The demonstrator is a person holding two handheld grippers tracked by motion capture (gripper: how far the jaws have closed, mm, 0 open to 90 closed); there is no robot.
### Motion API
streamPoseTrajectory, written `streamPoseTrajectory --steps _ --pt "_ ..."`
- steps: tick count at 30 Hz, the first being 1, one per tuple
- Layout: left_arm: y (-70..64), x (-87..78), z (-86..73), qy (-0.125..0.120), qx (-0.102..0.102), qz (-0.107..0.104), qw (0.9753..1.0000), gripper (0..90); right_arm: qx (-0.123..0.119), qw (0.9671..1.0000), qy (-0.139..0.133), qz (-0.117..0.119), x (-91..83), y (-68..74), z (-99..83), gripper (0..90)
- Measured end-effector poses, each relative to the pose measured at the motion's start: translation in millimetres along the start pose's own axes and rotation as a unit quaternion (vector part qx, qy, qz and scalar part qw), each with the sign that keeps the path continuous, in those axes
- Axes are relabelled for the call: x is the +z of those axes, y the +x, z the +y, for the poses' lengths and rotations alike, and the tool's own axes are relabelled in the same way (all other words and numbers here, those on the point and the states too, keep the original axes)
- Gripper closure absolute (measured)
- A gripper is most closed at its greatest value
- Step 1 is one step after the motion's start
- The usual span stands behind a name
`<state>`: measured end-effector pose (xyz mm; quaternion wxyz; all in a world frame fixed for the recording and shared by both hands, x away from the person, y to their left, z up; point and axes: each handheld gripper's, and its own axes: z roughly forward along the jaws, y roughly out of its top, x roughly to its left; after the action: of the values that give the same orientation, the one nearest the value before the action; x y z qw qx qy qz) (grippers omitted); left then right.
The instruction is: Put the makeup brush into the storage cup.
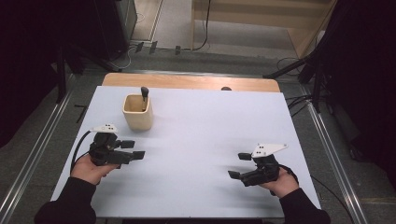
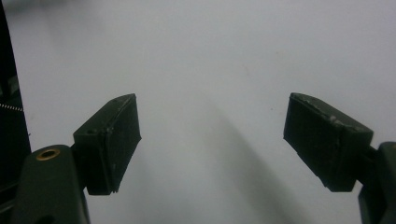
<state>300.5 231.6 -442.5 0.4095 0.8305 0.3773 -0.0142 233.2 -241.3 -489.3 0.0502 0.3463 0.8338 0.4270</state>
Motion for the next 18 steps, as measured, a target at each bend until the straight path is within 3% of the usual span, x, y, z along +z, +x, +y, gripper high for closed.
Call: streamPoseTrajectory --steps 4,8,18 --pt "-6.0 3.6 -2.6 0.002 0.01 -0.004 0.9999 28.9 0.002 1.0 0.001 -0.002 -0.3 -0.2 -0.2 19.8" --pt "-10.9 6.9 -4.6 0.017 0.025 0.008 0.9995 29.3 0.004 1.0 0.003 0.0 0.1 0.0 -0.4 19.8" --pt "-16.2 13.3 -17.1 0.015 0.035 -0.016 0.9991 29.5 0.006 1.0 0.002 0.004 1.1 -0.2 -0.9 19.8"
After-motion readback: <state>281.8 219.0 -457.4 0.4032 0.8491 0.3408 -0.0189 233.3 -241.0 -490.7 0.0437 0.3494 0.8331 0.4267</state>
